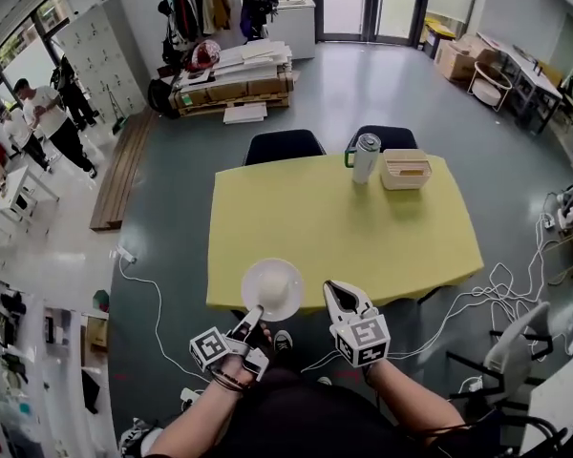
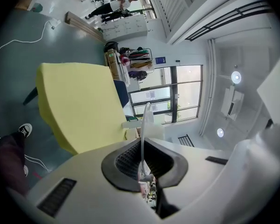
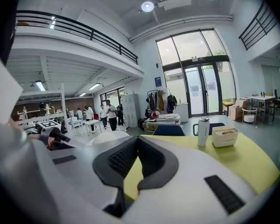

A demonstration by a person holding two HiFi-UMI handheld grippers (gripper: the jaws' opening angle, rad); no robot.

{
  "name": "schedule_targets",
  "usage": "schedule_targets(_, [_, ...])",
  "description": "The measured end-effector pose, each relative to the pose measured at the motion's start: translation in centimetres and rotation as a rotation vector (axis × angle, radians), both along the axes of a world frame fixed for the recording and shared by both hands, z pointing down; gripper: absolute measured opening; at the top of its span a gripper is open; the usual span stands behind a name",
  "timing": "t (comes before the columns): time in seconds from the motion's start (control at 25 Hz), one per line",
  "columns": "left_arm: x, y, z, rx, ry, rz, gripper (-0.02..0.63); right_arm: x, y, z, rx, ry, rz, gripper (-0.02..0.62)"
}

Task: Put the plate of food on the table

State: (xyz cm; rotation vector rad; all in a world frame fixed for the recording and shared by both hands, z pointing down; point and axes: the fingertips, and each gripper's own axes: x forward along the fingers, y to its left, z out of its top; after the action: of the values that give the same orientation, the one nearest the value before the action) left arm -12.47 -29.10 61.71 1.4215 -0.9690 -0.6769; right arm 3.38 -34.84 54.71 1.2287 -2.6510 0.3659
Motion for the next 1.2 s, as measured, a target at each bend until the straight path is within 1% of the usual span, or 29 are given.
schedule_targets(0.32, [-3.0, -7.2, 0.1, -0.004, -0.006, 0.085, 0.015, -3.2, -6.4, -0.6, -0.003, 0.021, 0.066, 0.011])
schedule_targets(0.52, [-3.9, -10.6, 0.6, 0.004, 0.002, 0.132, 0.015, -3.3, -9.3, -1.0, 0.007, 0.025, 0.122, 0.011])
schedule_targets(0.72, [-3.5, -12.6, 1.7, -0.024, -0.012, 0.126, 0.015, -1.7, -11.2, -0.1, -0.018, 0.041, 0.132, 0.011])
schedule_targets(0.88, [-3.5, -14.1, 1.8, -0.028, -0.033, 0.111, 0.015, -2.0, -12.9, -0.8, -0.011, 0.036, 0.102, 0.011])
schedule_targets(1.0, [-3.3, -15.1, 2.3, -0.035, -0.031, 0.089, 0.015, -2.0, -14.3, -1.5, 0.007, 0.039, 0.079, 0.011])
schedule_targets(1.2, [-3.2, -17.2, 4.3, -0.067, -0.044, 0.08, 0.015, -1.6, -16.0, -1.3, -0.001, 0.034, 0.073, 0.011])
